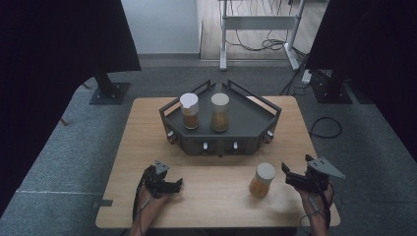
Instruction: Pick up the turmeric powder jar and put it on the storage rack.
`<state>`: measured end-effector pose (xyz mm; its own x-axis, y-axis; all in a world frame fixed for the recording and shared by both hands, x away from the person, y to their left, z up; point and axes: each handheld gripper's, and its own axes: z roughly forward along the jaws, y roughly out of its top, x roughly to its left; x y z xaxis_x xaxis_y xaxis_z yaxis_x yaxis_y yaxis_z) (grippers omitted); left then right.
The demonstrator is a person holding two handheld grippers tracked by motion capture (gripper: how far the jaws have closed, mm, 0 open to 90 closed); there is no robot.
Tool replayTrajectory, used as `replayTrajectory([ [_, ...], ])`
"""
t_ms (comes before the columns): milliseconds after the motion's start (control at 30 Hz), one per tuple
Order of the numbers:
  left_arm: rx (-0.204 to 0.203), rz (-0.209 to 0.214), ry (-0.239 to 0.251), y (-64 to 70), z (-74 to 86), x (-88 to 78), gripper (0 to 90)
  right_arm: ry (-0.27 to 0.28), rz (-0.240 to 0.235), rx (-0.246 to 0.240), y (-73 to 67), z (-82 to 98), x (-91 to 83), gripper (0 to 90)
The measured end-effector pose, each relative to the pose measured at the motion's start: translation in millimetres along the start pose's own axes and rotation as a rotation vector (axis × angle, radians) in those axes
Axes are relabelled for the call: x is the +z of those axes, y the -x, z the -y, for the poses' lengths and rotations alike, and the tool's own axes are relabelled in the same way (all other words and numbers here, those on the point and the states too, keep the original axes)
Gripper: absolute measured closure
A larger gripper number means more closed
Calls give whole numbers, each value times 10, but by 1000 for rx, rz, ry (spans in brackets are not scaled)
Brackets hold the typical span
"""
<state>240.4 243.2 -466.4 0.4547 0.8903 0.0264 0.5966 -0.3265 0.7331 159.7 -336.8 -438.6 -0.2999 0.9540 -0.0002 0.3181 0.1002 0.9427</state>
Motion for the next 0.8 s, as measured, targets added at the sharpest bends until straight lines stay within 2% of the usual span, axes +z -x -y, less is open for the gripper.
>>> replayTrajectory([
  [800, 0, 0, 0, 0, 0, 0, 16, 41, -7, -16, -26, -124, -90, 63],
])
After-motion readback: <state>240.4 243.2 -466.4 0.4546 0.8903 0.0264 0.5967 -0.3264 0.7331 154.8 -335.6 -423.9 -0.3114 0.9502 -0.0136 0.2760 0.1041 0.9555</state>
